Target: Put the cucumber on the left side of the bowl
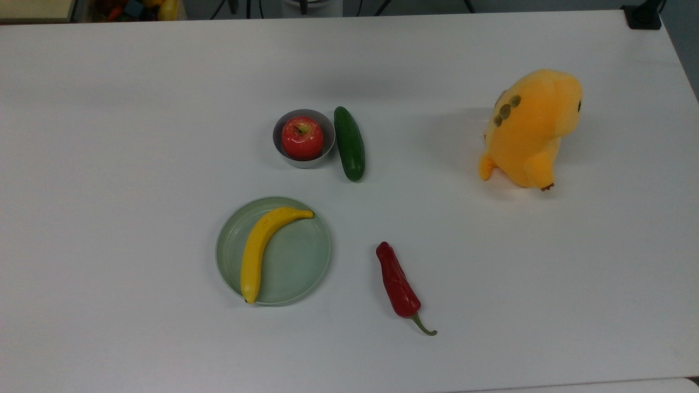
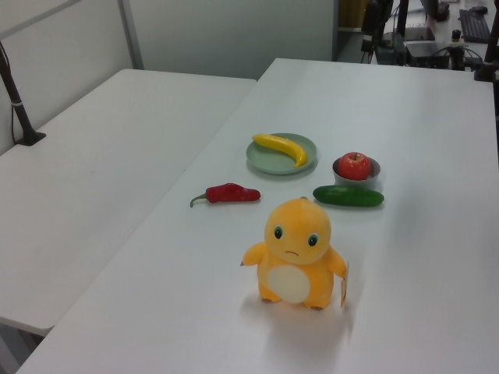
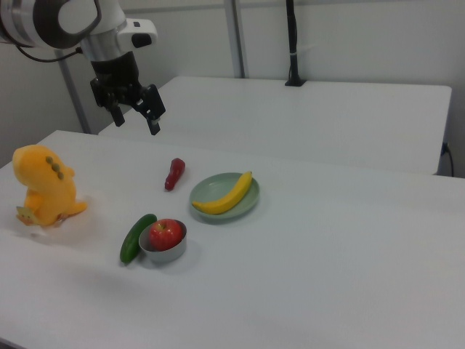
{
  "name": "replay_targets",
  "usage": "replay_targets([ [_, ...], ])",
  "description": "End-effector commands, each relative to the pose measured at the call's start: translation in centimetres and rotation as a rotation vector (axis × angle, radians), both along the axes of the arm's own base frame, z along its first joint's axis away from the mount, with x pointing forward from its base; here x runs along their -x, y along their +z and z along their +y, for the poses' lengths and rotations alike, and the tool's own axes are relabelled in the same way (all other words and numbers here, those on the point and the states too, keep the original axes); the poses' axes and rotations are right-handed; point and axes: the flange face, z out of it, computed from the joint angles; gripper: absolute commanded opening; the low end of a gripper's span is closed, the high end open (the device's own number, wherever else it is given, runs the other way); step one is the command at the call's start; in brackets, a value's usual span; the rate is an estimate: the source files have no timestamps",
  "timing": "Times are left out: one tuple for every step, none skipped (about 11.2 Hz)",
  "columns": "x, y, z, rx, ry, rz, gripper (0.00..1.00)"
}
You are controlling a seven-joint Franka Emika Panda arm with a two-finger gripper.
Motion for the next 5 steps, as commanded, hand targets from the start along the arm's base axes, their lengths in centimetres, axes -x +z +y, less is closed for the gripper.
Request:
replay_targets([
  [-0.22, -0.08, -0.01, -0.006, 0.040, -0.033, 1.00],
  [-0.25, -0.18, 0.08, -0.006, 0.039, -0.029, 1.00],
  [-0.22, -0.21, 0.34, -0.006, 0.045, -0.026, 1.00],
  [-0.16, -0.14, 0.25, -0.006, 0.042, -0.026, 1.00],
  [-0.09, -0.09, 0.16, -0.006, 0.041, -0.025, 1.00],
])
